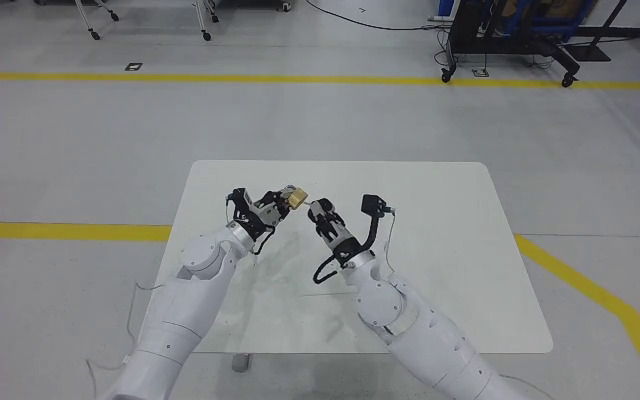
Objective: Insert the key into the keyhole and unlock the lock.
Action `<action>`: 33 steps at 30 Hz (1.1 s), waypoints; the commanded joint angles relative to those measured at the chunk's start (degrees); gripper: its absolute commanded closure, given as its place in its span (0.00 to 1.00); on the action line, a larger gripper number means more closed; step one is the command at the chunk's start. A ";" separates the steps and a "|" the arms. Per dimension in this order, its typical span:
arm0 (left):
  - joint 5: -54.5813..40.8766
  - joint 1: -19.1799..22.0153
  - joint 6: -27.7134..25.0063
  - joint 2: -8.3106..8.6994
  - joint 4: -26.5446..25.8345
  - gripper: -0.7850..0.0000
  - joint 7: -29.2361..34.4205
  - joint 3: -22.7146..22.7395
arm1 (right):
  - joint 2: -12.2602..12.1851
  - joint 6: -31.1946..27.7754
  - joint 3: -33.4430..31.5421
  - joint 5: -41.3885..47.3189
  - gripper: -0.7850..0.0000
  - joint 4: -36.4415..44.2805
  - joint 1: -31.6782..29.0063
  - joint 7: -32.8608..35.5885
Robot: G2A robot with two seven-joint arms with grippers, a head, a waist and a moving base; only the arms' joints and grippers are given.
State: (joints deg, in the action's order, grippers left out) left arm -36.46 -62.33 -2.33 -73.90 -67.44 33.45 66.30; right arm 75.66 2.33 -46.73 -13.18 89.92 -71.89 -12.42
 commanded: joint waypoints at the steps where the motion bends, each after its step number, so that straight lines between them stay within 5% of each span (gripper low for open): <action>1: 0.30 -0.07 -0.13 -0.01 -0.10 1.00 -0.13 0.06 | 0.37 0.23 0.41 -0.28 1.00 -0.55 0.22 -0.47; 23: 1.68 -0.40 0.17 -0.23 -0.47 1.00 -0.54 0.62 | 3.18 0.62 -0.18 -1.33 1.00 -3.67 1.58 -1.21; 33: 1.73 0.17 4.57 -0.27 0.35 1.00 -0.04 0.58 | 2.70 -3.72 -1.49 -15.01 1.00 -4.91 1.24 -1.96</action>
State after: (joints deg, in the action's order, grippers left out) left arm -34.82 -62.21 2.07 -74.16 -67.12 33.29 66.93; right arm 78.41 -1.39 -48.07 -26.85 85.21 -70.62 -14.37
